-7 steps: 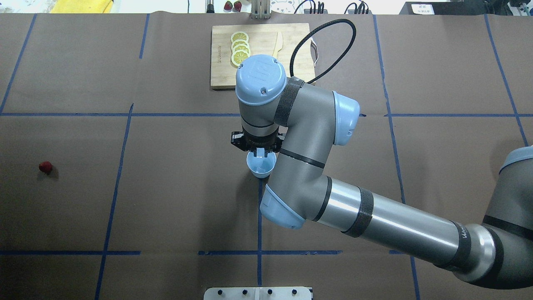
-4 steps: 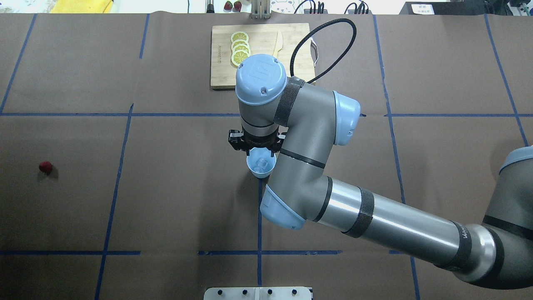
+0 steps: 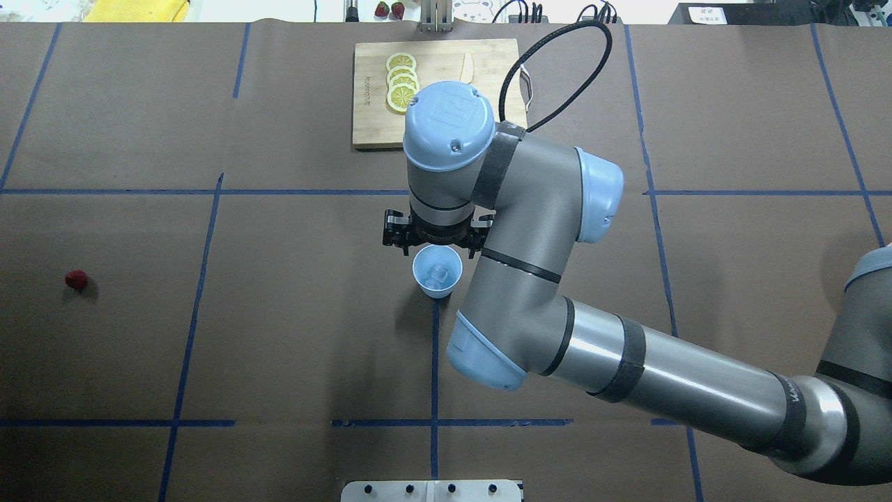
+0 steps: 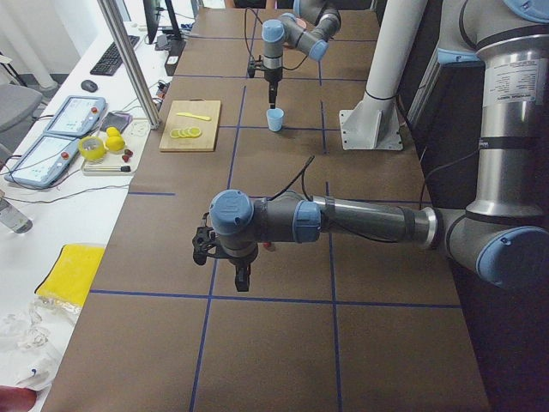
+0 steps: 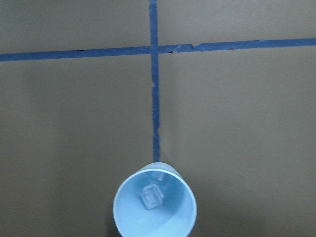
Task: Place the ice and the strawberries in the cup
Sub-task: 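Lower the ice cube into the blue cup and open the right gripper, then withdraw the right gripper from the cup toward the ice bowl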
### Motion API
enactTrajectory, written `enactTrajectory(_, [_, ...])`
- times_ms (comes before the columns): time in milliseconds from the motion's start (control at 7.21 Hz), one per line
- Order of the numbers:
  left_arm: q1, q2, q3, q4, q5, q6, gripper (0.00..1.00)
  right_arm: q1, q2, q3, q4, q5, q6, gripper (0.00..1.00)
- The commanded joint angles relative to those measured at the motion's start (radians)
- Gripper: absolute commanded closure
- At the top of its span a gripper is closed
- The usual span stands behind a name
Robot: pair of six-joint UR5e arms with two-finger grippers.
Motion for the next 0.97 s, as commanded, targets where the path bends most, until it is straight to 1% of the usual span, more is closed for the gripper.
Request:
enactTrajectory(0, [0.000, 0.000, -0.003, 0.000, 0.000, 0.000, 0.00, 0.104, -0.191, 0.220, -0.029, 0.008, -0.126, 0.00])
enactTrajectory(139, [0.000, 0.000, -0.012, 0.001, 0.000, 0.000, 0.00, 0.156, -0.275, 0.281, -0.023, 0.011, -0.265, 0.00])
enactTrajectory(277, [0.000, 0.000, -0.011, 0.000, 0.000, 0.000, 0.00, 0.198, -0.380, 0.335, -0.018, 0.016, -0.365, 0.00])
enactTrajectory(416, [-0.002, 0.000, -0.015, 0.000, 0.000, 0.000, 0.00, 0.238, -0.452, 0.361, 0.017, 0.039, -0.412, 0.00])
enactTrajectory(555, [-0.002, 0.002, -0.016, 0.000, 0.000, 0.000, 0.00, 0.288, -0.585, 0.366, 0.155, 0.095, -0.459, 0.00])
enactTrajectory(693, [-0.002, 0.002, -0.016, 0.000, 0.000, 0.000, 0.00, 0.356, -0.724, 0.360, 0.324, 0.172, -0.513, 0.00])
enactTrajectory(832, [-0.002, 0.002, -0.017, 0.000, 0.000, 0.000, 0.00, 0.434, -0.850, 0.359, 0.423, 0.249, -0.600, 0.00])
